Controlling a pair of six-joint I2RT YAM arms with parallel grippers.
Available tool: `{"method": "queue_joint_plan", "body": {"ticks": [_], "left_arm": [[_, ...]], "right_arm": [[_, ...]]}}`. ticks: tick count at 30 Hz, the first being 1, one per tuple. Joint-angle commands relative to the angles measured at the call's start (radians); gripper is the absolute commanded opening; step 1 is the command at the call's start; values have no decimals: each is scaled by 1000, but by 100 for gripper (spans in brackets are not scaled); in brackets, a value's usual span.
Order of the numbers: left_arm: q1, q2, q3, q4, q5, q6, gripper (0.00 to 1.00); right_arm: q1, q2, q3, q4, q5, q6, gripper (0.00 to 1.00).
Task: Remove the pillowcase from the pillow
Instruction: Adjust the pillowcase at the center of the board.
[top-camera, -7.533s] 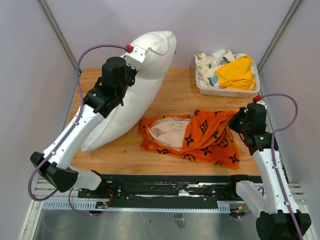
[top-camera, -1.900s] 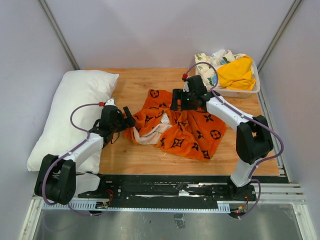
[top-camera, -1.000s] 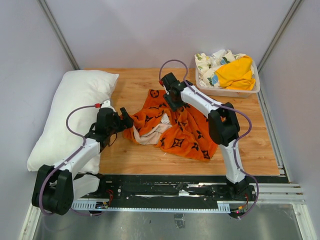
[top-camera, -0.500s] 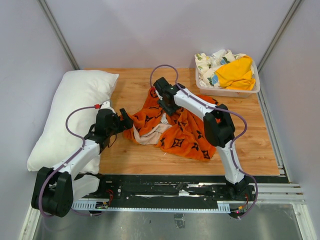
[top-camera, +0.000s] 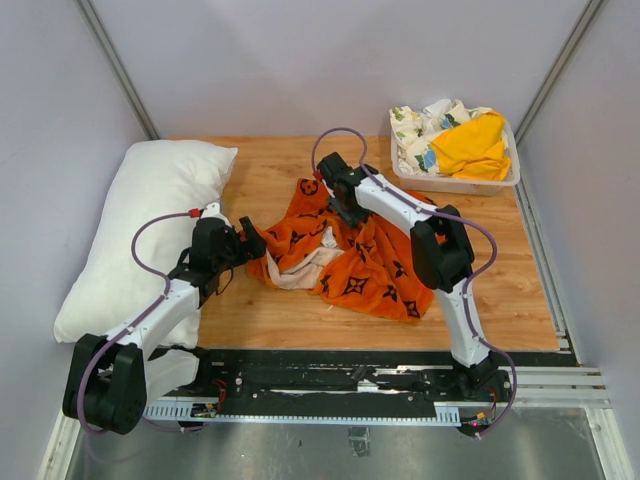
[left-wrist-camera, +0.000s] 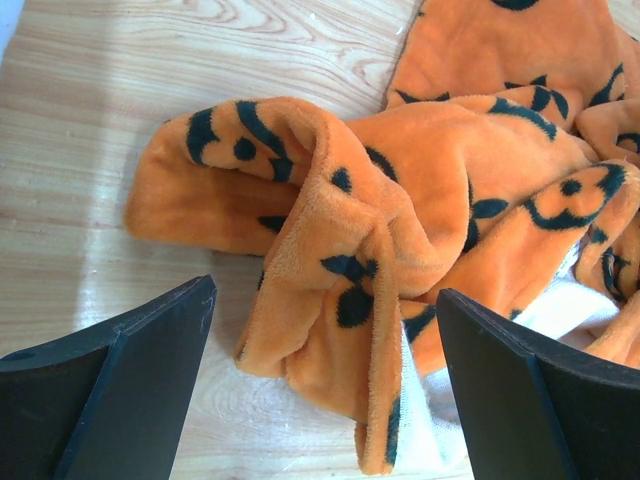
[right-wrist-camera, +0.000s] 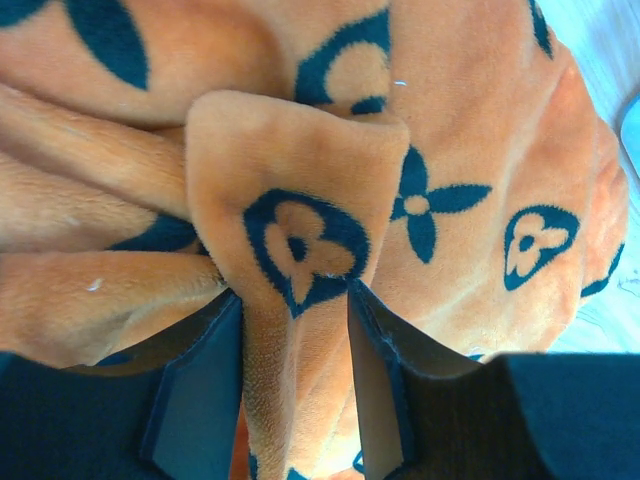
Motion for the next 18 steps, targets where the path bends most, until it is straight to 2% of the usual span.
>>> {"method": "queue_joint_plan", "body": {"ticks": [1,6,10,12,15,18], "left_arm": [[8,-21,-3,-4,4,12,96],[8,-50,-2,-21,-5,6,96],[8,-83,-15,-27,-17,-5,96],[9,-90,-12,-37,-11,-9,96],[9,-102,-15,-33,-11,-11,96],[9,-97,-12,-32,-13,-9,96]], "right_arm": [[-30,-32,-24,-14,47,-4,40],[-56,-82,-64,0,40,16,3],[-105,-216,-165,69,-6,80,1],[-149,-336,-267,150,-48,151,1],[-263,-556,-493,339,-188,303,1],[-427,-780,-756,619,-388,490,1]]}}
